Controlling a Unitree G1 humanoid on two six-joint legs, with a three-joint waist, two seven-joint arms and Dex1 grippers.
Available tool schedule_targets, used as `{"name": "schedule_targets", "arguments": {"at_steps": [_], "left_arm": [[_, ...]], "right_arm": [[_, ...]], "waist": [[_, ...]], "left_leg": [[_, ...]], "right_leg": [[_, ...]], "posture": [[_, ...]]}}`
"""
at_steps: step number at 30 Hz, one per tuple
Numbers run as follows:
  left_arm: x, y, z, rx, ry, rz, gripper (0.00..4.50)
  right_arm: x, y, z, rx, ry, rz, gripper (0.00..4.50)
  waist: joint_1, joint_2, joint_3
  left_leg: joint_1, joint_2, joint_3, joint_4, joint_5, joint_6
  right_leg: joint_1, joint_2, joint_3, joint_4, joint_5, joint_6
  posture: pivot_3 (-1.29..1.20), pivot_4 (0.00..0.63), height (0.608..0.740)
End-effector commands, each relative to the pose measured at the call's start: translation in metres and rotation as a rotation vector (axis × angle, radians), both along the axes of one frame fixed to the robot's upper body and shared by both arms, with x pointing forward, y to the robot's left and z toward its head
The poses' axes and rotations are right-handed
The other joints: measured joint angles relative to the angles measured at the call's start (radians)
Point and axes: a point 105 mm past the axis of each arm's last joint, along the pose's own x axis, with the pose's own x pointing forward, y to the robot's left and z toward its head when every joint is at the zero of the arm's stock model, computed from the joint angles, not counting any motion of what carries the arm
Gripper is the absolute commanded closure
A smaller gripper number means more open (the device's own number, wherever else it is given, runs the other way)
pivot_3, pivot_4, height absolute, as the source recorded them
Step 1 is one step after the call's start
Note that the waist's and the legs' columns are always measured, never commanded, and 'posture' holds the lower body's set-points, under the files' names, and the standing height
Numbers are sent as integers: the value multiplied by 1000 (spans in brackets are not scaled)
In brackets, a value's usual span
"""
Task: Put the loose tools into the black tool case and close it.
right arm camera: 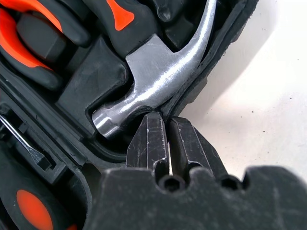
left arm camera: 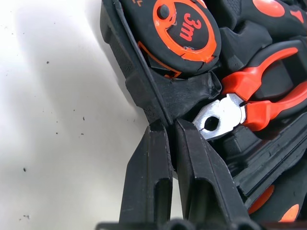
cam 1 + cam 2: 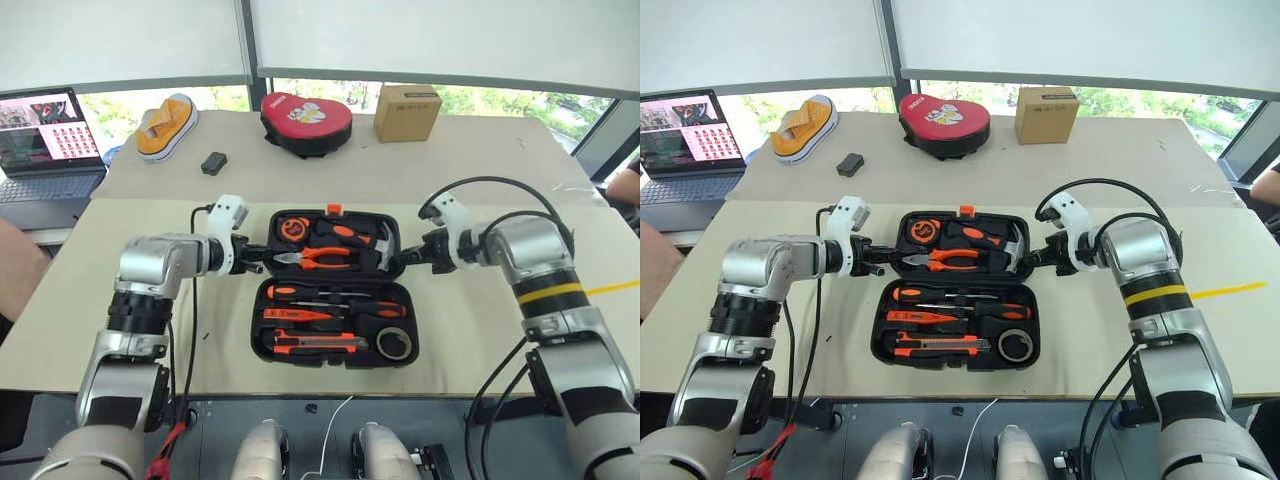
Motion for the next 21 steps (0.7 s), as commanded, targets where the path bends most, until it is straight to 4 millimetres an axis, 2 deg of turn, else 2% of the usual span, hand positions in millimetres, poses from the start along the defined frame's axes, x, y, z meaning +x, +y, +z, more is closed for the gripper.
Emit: {"name": "schedule_targets", "arguments": {"at_steps": [1,5,8,10,11,14,16,17,19,21], "left_arm": [[-7,8,48,-129,-355,-32,4483],[-33,20,50,-178,-499,-56,4483],[-51,30,43,-148,-585,-55,4483],[-60,35,43,-148,-659,-34,4483],[-69,34,49,-150,-772,-48,4483],[-95,23,21,14,-843,-201,4483],[-106,18,7,60,-844,-279,4483],[-110,17,4,81,-858,-299,4497],[-119,19,-5,145,-883,-343,3738],[-125,27,-12,180,-873,-341,3230]], "right_arm": [[-2,0,22,-19,-244,67,4500],[-24,2,41,46,-450,125,4500],[-43,-5,37,12,-571,132,4500],[-54,-11,29,-72,-665,161,4500],[-61,-15,22,-139,-750,199,4500],[-85,-24,-13,-336,-922,361,4500],[-95,-25,-21,-368,-1009,431,4500],[-100,-24,-22,-382,-1066,464,4107],[-110,-23,-29,-408,-1134,555,3418],[-115,-27,-37,-421,-1133,589,2871]], "waist": [[-2,0,0],[-5,-1,1],[-3,-1,1],[-3,-1,1],[-1,-1,1],[6,-1,1],[8,-2,0],[8,-2,0],[9,-2,0],[6,-2,0]], "left_leg": [[-1,0,0,0,0,0],[-3,1,1,-1,0,0],[-4,1,1,-2,-1,1],[-4,1,1,-2,-1,1],[-4,1,1,-2,-1,1],[-4,1,2,-2,-2,2],[-2,0,3,-1,-2,3],[0,0,4,-1,-2,3],[9,1,8,-2,-3,4],[11,2,8,-2,-3,4]], "right_leg": [[-1,0,0,0,0,0],[-3,0,0,-2,0,0],[-3,-1,0,-4,0,0],[-2,-1,0,-5,0,0],[-2,-1,0,-5,0,0],[0,-1,-1,-8,0,0],[1,-2,0,-9,0,0],[4,-1,-1,-9,0,0],[15,-1,-2,-14,0,0],[17,-1,-3,-16,0,0]], "posture": [[0,150,740],[0,150,740],[0,150,740],[0,150,740],[0,150,740],[0,150,740],[0,150,740],[0,150,740],[0,150,740],[0,150,740]]}}
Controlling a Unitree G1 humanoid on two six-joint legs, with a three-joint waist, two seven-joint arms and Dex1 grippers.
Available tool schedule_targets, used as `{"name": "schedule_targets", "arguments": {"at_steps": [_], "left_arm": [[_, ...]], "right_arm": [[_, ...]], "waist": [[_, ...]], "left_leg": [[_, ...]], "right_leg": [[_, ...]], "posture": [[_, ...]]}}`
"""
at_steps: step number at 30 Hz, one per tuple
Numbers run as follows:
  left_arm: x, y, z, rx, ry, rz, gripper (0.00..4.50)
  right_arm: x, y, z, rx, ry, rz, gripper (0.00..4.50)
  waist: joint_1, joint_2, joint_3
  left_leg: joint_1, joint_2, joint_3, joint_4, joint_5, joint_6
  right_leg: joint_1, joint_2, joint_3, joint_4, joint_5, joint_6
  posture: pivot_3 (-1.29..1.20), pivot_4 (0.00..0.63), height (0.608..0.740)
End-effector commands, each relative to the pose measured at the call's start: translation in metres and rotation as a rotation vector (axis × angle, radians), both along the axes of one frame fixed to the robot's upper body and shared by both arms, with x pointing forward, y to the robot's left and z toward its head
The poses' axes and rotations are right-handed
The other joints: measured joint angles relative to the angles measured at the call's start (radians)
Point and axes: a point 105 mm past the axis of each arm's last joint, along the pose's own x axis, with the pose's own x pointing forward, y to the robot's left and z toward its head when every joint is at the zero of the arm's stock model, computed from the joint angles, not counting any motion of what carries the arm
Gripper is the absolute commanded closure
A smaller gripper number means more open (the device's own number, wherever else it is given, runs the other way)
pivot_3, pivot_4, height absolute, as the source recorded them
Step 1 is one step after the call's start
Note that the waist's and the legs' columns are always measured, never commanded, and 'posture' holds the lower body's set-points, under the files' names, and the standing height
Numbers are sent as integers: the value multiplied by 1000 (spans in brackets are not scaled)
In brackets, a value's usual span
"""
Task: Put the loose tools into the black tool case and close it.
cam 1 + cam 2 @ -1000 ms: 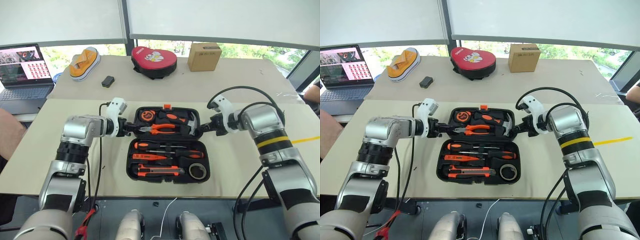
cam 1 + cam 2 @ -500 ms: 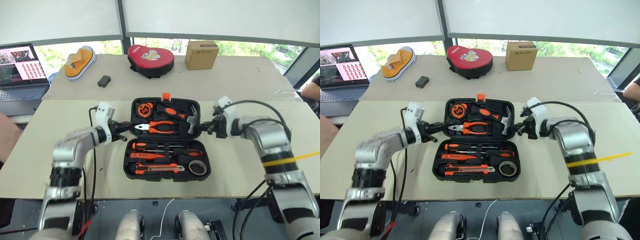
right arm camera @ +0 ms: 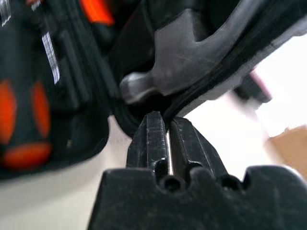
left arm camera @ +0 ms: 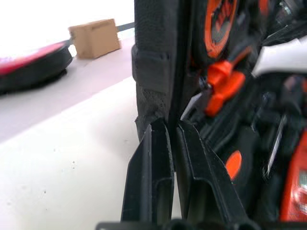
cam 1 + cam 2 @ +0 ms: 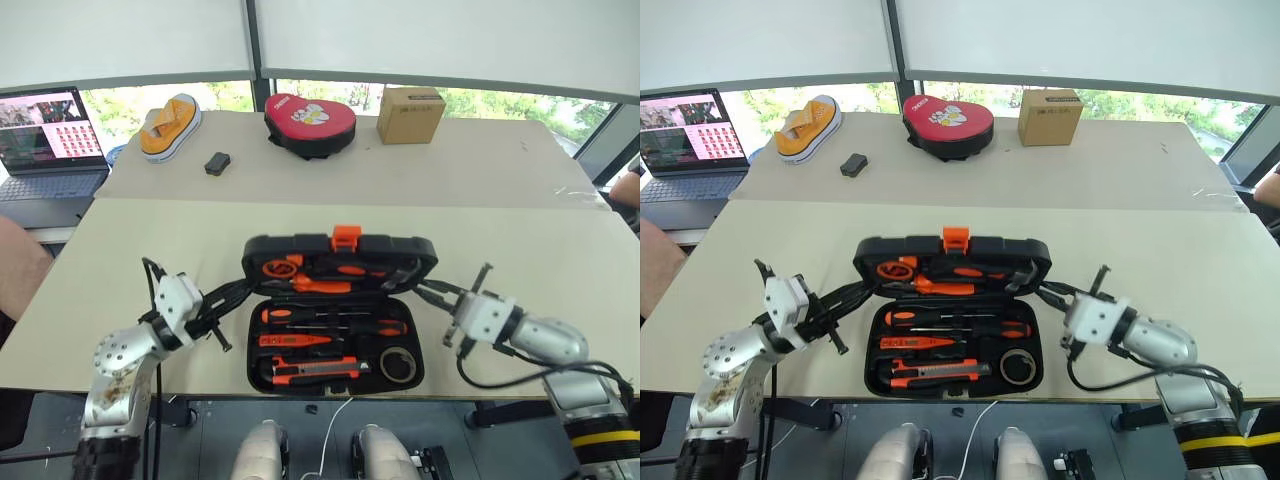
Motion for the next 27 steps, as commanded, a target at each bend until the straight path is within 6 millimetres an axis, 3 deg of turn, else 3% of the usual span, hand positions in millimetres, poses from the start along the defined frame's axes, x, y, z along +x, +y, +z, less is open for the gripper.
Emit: {"name": "schedule_targets", "arguments": {"at_steps": [1,3,5,7,9,11,17,19,20,24,27], "left_arm": [[-13,12,-3,93,-68,-1,2769],[-20,25,-11,143,-38,16,2111],[-24,44,-16,177,11,48,2060],[-21,61,-13,190,13,92,2060],[-16,65,-8,197,2,99,2060],[-11,63,-7,169,24,96,2060],[4,59,9,-80,179,139,2060],[6,58,14,-130,226,145,1564],[7,57,16,-153,274,146,1414],[14,51,21,-209,481,169,27],[25,45,23,-191,642,220,27]], "right_arm": [[-14,-4,-6,-57,-84,87,2431],[-21,-14,-11,-84,-82,100,1762],[-24,-30,-14,-105,-63,71,1086],[-25,-46,-14,-108,-35,16,1086],[-25,-53,-14,-84,3,-17,1086],[-25,-49,-13,-61,26,-11,1086],[-4,-40,14,134,97,-80,1086],[1,-36,25,153,88,-72,1064],[4,-33,30,202,141,-79,827],[19,-23,38,377,429,-147,0],[32,-23,33,434,693,-283,0]], "waist": [[-5,0,0],[-10,0,0],[-16,0,0],[-19,0,0],[-15,0,0],[-14,0,0],[-22,0,0],[-23,0,0],[-24,0,0],[-20,-1,0],[-14,-1,1]], "left_leg": [[0,0,-1,-1,0,0],[4,1,-3,-4,0,0],[5,1,-3,-5,0,0],[6,1,-2,-7,0,0],[8,1,-2,-7,0,0],[12,1,-2,-7,0,0],[16,2,-4,-9,0,0],[16,2,-4,-11,0,0],[17,2,-4,-11,0,0],[17,3,-5,-11,0,0],[17,2,-6,-11,0,0]], "right_leg": [[0,0,1,0,0,0],[1,0,4,0,0,0],[1,0,5,0,0,0],[1,0,5,0,0,0],[3,-1,4,0,0,-1],[7,-2,4,-1,0,-1],[12,-3,4,-2,-1,-1],[12,-3,4,-2,0,0],[12,-3,4,-1,0,0],[12,-2,4,-1,0,-1],[12,-4,3,-1,0,-1]], "posture": [[0,150,740],[0,150,740],[0,150,740],[0,150,740],[0,150,740],[0,150,740],[0,150,740],[0,150,740],[0,150,740],[0,150,740],[0,150,740]]}}
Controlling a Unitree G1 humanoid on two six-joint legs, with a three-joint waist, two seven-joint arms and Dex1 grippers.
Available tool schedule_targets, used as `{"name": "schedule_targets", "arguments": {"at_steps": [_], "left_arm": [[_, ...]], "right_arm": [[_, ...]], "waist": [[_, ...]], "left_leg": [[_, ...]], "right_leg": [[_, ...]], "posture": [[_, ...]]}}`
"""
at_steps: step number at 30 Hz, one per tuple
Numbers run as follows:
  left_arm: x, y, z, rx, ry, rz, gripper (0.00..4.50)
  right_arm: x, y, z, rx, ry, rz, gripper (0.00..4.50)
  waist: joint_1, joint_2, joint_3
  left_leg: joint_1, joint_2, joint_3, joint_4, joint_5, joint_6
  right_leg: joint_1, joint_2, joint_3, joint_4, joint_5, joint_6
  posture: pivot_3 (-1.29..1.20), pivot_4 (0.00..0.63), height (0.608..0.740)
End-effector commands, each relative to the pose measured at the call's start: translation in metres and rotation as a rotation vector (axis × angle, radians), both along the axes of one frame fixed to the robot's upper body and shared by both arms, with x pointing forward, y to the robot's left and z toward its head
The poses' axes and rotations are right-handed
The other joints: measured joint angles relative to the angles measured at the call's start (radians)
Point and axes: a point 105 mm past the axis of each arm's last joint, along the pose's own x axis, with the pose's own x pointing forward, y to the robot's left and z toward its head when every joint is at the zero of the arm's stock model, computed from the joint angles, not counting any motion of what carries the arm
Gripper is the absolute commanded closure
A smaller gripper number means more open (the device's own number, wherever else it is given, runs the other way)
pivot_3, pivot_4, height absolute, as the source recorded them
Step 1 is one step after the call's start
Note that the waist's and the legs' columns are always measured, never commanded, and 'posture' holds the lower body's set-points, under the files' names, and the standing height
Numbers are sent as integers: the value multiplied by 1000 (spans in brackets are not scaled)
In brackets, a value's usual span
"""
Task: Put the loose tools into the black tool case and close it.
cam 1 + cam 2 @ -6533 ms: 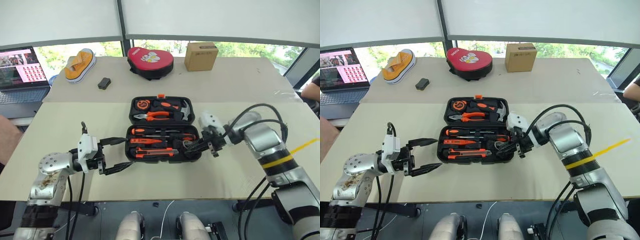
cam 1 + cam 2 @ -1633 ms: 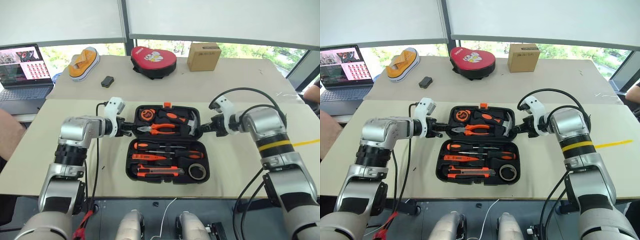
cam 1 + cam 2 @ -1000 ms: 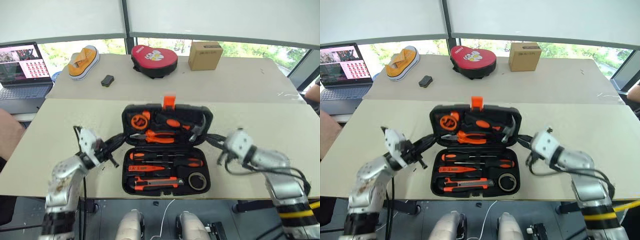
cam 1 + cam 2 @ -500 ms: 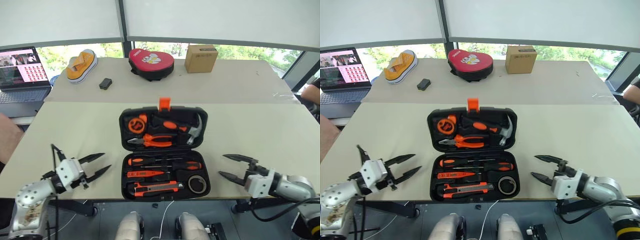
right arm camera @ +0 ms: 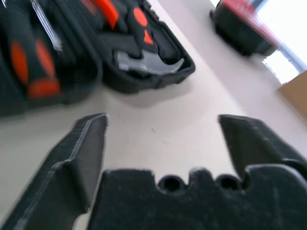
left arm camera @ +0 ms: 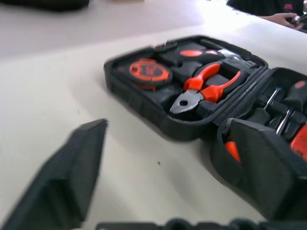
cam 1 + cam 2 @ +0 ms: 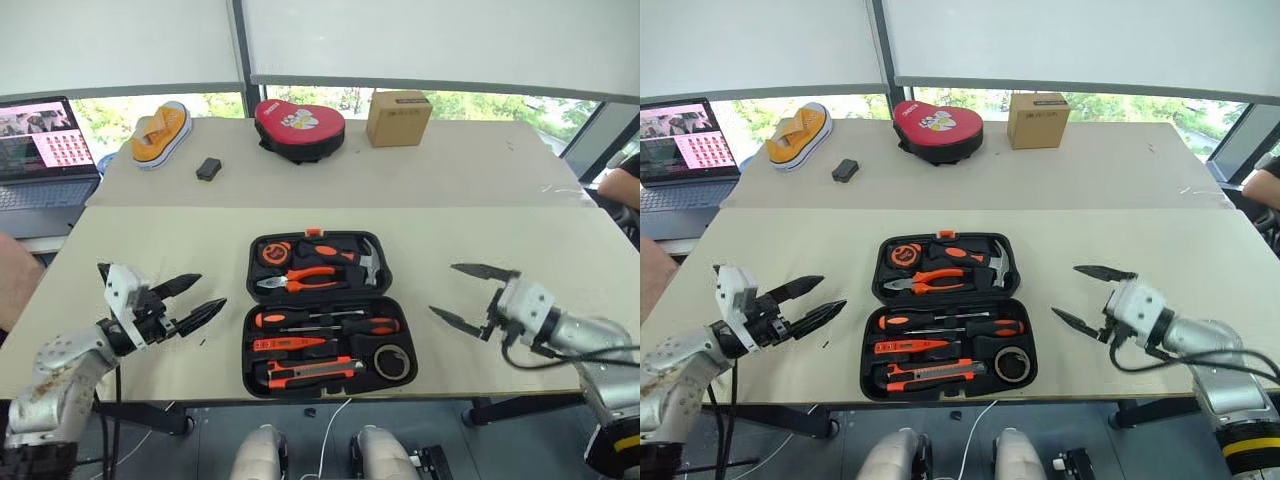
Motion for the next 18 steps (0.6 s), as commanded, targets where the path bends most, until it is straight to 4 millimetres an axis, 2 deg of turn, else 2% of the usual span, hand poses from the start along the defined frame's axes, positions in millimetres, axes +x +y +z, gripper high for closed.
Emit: {"name": "schedule_targets", "arguments": {"at_steps": [1,4,6,12,15,18], "left_arm": [[16,-7,10,21,167,62,27],[25,-9,11,18,269,109,27],[35,-16,13,0,341,124,27],[54,-31,16,-7,403,137,27],[58,-35,14,3,416,137,27],[60,-38,8,25,437,143,27]], "right_arm": [[12,2,3,72,323,-107,0],[19,8,8,108,440,-155,0],[30,16,14,132,537,-208,0],[51,44,34,178,686,-249,0],[57,52,34,163,726,-269,0],[61,57,27,104,740,-287,0]], "waist": [[6,0,1],[9,-1,1],[8,-1,1],[-2,-2,2],[-1,-2,2],[0,-2,2]], "left_leg": [[-1,-1,0,0,0,0],[-3,-2,0,0,0,0],[-6,-2,0,0,0,0],[-14,-3,0,-1,2,-2],[-16,-3,0,-2,2,-2],[-24,-4,0,-2,2,-3]], "right_leg": [[0,-1,-1,0,0,0],[-3,-1,-1,0,0,0],[-6,0,-1,-1,0,0],[-15,4,1,0,1,1],[-17,4,0,0,1,1],[-25,3,1,1,1,1]], "posture": [[0,150,740],[0,150,740],[0,150,740],[0,150,740],[0,150,740],[0,150,740]]}}
